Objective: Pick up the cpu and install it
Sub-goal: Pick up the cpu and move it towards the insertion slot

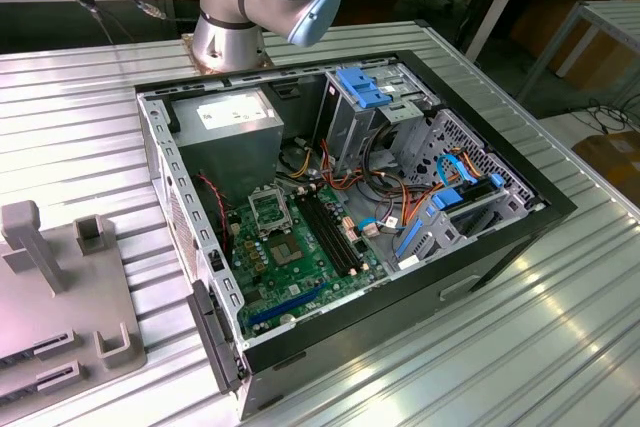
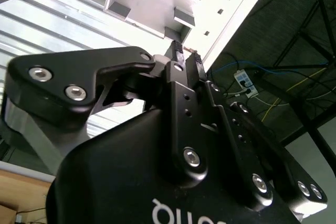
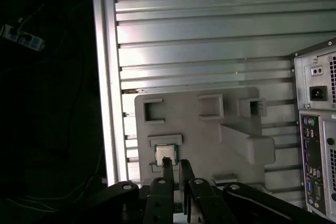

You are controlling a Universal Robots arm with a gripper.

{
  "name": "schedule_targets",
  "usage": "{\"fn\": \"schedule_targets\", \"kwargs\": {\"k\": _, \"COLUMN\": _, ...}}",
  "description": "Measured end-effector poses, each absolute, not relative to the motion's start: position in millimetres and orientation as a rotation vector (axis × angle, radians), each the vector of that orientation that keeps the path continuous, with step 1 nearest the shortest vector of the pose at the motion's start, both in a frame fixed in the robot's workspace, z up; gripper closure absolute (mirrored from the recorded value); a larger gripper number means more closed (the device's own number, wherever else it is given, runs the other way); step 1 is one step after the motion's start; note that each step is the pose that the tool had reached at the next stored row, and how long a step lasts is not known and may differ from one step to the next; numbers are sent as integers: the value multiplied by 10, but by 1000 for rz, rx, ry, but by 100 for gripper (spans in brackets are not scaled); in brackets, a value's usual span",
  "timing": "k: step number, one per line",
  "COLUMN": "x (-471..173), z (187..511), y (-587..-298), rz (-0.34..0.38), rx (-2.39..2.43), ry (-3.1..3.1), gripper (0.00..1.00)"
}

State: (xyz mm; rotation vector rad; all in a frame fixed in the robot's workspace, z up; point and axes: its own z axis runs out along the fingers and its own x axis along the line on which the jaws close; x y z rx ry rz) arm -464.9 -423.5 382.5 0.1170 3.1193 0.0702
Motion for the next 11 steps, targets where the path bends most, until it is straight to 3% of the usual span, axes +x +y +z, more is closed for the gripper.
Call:
{"fn": "schedule_targets", "kwargs": {"k": 1, "x": -4649, "z": 3825, "y": -4235, "rz": 70, "rx": 117, "ry": 3119, "gripper": 76}}
{"fn": "schedule_targets", "kwargs": {"k": 4, "x": -4649, "z": 3825, "y": -4235, "rz": 70, "rx": 117, "ry": 3119, "gripper": 75}}
{"fn": "schedule_targets", "kwargs": {"k": 6, "x": -4650, "z": 3825, "y": -4235, "rz": 70, "rx": 117, "ry": 3119, "gripper": 63}}
{"fn": "schedule_targets", "kwargs": {"k": 11, "x": -4650, "z": 3825, "y": -4235, "rz": 70, "rx": 117, "ry": 3119, "gripper": 63}}
